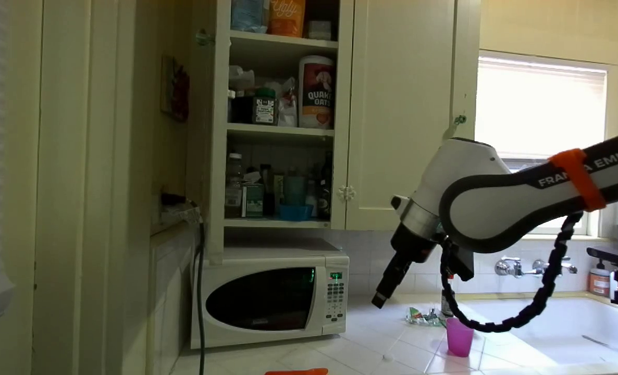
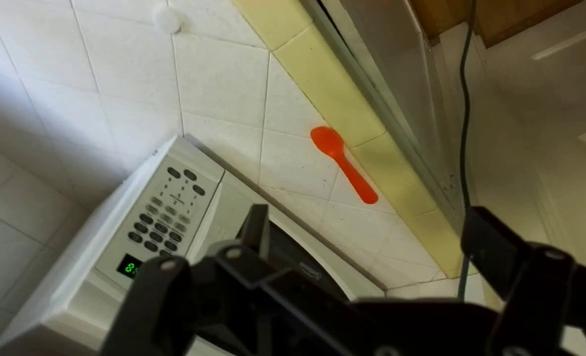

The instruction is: Move the orange spoon to the cup behind the bowl in the cabinet

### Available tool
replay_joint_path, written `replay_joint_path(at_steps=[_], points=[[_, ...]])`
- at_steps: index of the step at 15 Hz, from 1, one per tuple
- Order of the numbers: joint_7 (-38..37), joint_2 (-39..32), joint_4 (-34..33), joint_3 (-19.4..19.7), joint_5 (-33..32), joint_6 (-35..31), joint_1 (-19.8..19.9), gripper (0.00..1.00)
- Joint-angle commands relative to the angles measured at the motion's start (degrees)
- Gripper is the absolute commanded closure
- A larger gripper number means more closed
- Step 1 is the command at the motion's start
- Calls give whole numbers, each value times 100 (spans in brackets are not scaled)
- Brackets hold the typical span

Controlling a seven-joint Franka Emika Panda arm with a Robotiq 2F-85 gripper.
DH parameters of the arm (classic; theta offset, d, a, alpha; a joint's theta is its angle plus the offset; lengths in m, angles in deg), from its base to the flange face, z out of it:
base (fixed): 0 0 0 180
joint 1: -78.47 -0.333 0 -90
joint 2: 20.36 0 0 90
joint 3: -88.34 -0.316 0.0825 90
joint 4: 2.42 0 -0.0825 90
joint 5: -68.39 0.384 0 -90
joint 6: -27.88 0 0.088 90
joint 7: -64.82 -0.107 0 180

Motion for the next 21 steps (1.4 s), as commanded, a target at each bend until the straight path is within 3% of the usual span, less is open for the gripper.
replay_joint_path(at_steps=[1,6,8,14,15,20,21], points=[[1373,-528,-470,555,275,3,-515,0],[3136,-1233,-1093,963,1438,310,-1250,0],[3158,-1656,-1354,701,1720,320,-1167,0],[1839,-2879,-2026,-167,1520,-113,-577,0],[2219,-2462,-1735,-207,1599,-1,-549,0],[1816,-3134,-2199,-388,1348,11,-301,0],[2035,-3299,-2314,-424,1380,5,-250,0]])
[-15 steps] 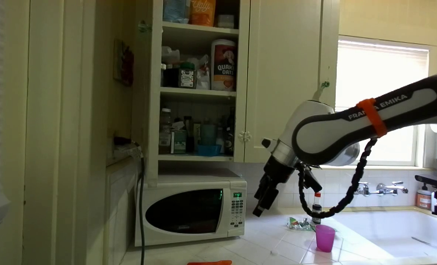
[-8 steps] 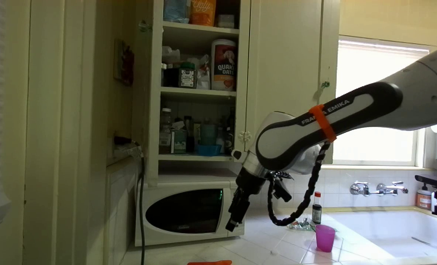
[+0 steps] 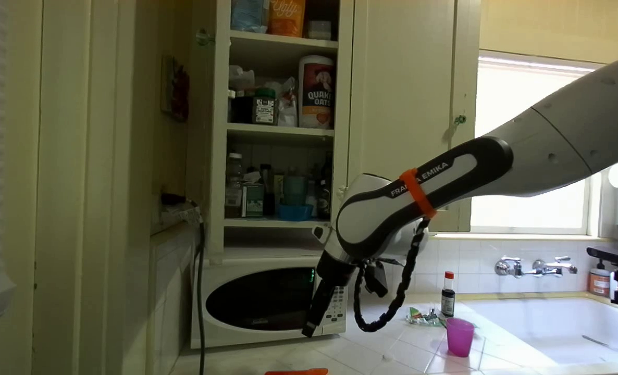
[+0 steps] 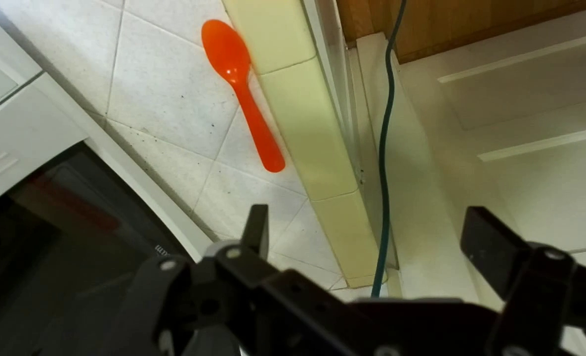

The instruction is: Move the orange spoon to the cup behind the bowl in the cabinet

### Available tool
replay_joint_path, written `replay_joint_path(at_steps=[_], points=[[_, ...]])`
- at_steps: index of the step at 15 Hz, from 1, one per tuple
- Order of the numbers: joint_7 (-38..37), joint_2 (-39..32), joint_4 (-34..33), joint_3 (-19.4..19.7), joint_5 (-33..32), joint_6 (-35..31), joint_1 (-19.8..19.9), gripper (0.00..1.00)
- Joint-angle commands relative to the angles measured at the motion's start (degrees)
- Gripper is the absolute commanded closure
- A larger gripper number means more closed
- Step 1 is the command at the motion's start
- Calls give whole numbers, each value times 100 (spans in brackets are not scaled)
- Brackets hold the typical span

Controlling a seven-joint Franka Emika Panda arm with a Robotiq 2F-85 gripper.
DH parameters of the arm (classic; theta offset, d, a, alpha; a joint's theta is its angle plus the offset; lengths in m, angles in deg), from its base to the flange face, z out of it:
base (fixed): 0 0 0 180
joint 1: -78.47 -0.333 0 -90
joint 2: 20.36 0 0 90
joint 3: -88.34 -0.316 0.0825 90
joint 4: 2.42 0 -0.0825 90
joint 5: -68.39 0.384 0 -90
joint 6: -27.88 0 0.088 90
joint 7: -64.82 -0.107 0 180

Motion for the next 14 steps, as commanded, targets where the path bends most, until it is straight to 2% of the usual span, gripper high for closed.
replay_joint_path(at_steps=[1,6,10,14], points=[[58,-528,-398,-257,-228,69,335,0],[-262,-1377,-1149,-455,-881,52,598,0],[-715,-2072,-1862,-542,-1632,317,581,0],[-1045,-2573,-2267,-630,-2114,629,548,0]])
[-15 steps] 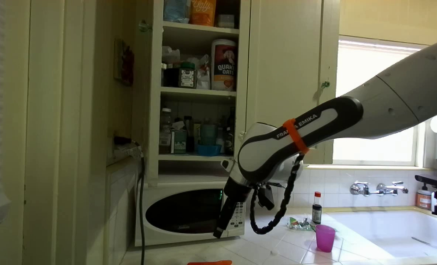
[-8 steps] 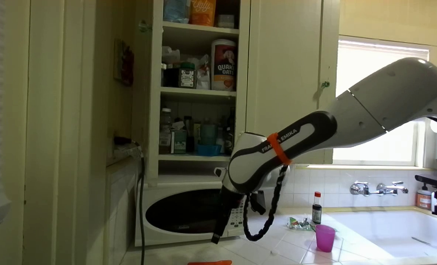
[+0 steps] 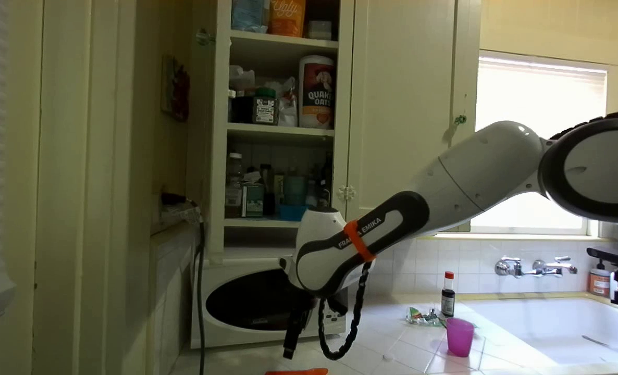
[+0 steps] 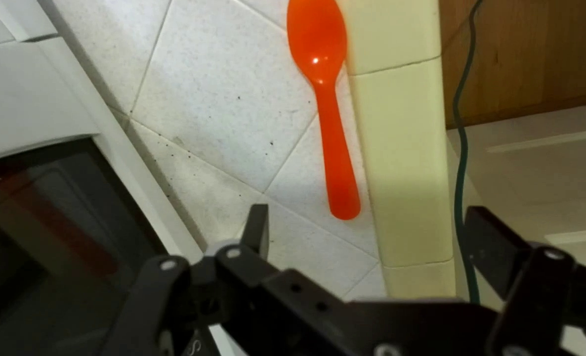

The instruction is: Move the orange spoon to the cup behind the bowl in the cabinet

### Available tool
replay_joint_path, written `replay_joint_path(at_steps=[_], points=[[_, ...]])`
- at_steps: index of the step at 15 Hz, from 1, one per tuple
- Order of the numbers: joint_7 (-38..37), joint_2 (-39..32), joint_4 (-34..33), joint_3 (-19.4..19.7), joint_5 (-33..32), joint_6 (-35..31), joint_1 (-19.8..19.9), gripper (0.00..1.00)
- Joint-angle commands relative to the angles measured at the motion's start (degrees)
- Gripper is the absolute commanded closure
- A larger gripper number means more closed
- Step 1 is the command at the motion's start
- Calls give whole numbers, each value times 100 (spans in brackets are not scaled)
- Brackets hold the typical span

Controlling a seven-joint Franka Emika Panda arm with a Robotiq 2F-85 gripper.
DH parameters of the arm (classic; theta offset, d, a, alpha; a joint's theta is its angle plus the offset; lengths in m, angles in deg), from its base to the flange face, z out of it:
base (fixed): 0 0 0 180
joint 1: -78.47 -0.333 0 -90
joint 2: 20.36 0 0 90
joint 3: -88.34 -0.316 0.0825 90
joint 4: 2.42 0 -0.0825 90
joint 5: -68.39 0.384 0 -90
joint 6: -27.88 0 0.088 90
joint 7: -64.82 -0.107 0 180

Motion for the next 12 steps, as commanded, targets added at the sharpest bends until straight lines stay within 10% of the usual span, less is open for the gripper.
replay_joint_path(at_steps=[1,12], points=[[-372,-508,-495,-111,-440,474,39,0],[-446,-1384,-1681,-285,-333,1504,159,0]])
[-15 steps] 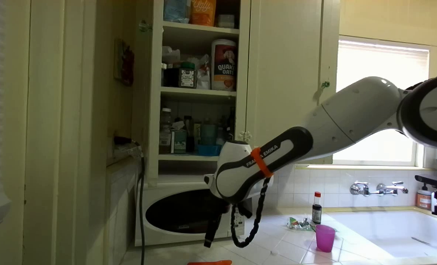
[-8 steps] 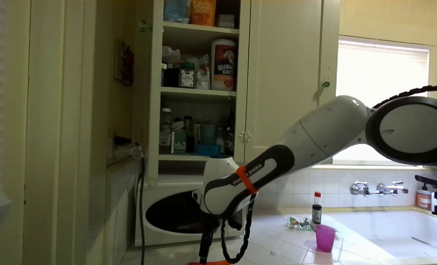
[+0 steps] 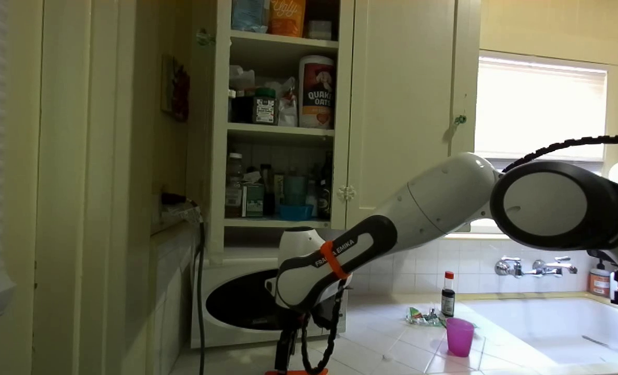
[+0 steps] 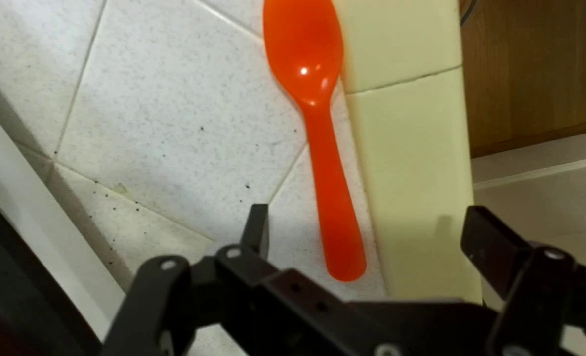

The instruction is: Move the orange spoon to the cup behind the bowl in the cabinet

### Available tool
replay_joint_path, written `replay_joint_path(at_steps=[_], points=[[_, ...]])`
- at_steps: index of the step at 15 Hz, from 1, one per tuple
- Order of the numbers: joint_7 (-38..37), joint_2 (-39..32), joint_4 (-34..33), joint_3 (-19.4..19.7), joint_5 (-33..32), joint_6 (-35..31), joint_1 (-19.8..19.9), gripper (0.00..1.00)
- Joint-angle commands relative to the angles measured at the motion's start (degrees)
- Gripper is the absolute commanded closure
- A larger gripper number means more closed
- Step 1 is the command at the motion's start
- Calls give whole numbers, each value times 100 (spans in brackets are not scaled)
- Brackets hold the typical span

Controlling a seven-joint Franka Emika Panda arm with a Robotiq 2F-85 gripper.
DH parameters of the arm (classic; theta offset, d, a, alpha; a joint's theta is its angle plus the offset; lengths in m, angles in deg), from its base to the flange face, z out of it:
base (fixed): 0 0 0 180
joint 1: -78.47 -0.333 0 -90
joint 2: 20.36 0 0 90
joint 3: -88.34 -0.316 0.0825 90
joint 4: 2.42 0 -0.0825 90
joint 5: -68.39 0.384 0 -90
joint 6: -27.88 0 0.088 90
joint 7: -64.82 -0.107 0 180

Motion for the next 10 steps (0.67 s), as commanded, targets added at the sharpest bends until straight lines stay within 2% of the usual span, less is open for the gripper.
replay_joint_path(at_steps=[1,2,10], points=[[-69,-62,-148,-104,-72,171,78,0],[-86,-99,-264,-100,-69,307,74,0],[-121,-336,-436,-23,-344,93,6,0]])
